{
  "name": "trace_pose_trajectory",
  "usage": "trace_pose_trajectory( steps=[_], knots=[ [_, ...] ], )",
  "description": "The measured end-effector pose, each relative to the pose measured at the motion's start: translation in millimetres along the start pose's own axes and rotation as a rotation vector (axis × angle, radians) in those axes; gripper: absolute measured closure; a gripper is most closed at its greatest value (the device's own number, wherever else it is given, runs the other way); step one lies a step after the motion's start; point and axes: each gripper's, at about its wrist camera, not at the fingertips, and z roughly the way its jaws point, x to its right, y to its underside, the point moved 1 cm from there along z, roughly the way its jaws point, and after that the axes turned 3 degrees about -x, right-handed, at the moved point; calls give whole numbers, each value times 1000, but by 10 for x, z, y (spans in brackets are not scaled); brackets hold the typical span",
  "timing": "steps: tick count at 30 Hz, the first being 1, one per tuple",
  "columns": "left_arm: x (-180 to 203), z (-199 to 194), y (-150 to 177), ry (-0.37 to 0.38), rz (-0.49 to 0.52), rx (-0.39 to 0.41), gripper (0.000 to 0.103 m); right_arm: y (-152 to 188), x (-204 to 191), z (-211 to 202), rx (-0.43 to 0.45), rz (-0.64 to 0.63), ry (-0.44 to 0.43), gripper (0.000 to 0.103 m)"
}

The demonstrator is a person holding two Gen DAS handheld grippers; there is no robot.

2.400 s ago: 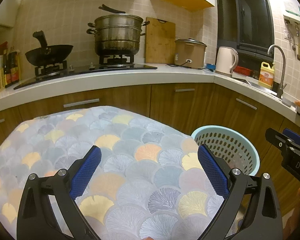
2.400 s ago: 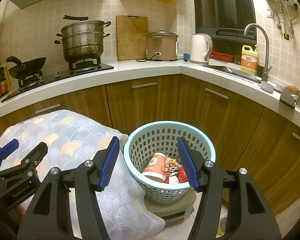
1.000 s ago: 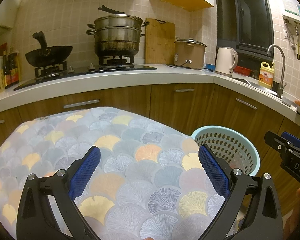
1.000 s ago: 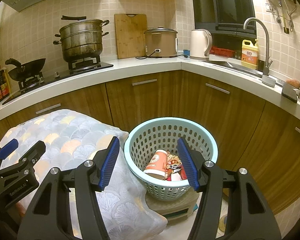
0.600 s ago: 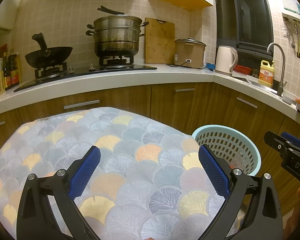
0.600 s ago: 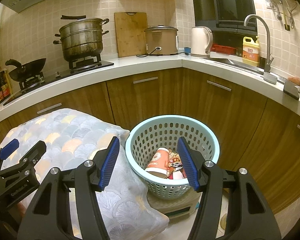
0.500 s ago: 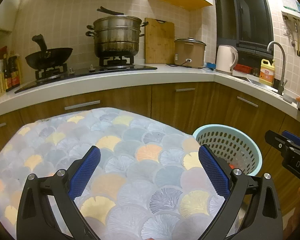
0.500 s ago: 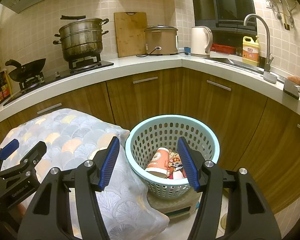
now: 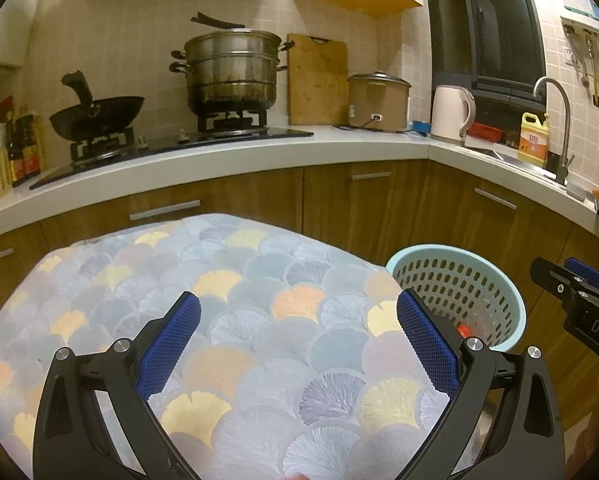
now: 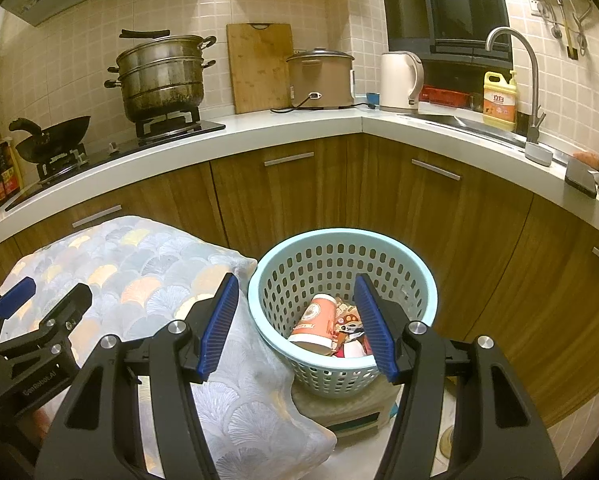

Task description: Collect trash

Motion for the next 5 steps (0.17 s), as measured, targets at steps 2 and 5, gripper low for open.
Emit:
trace_pose_trajectory(
  steps=[2,5],
  knots=[
    [-11,4,1,-4,-6,-1,7,4,13,-1,0,3,1,46],
    [-17,-11,3,-8,-12,10,7,8,29,-7,1,5,6,46]
  ],
)
